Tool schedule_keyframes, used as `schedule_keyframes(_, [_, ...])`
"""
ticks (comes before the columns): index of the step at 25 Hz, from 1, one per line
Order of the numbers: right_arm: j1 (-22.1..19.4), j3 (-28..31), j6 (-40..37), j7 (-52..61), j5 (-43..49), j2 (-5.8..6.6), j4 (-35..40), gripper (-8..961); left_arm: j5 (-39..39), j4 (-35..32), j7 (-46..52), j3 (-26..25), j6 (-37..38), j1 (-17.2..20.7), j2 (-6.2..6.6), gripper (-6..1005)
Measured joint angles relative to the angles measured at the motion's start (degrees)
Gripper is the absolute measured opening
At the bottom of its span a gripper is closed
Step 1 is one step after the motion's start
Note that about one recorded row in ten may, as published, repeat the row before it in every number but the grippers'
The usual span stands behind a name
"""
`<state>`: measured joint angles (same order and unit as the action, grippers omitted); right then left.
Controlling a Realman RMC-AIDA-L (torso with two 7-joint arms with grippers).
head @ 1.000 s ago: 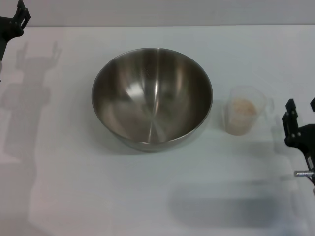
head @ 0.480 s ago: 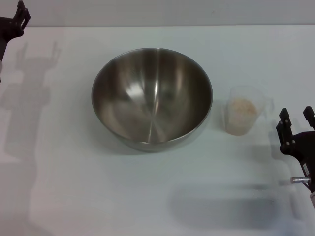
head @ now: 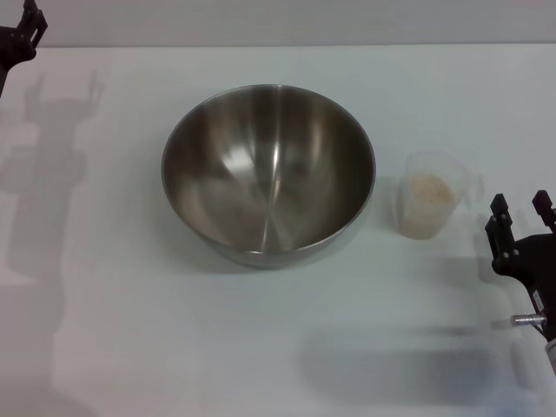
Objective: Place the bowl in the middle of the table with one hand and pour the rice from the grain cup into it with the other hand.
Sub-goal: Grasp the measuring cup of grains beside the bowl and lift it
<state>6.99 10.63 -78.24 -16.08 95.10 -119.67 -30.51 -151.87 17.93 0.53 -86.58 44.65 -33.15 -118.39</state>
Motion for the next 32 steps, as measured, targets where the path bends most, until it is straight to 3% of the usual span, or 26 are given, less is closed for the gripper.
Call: schedule_keyframes(32, [1.8,-1.0,2.3,0.2,0.4,0.06,1.2,500,0.0,0.5,0.0,0.0,0.0,0.1,0.09,844])
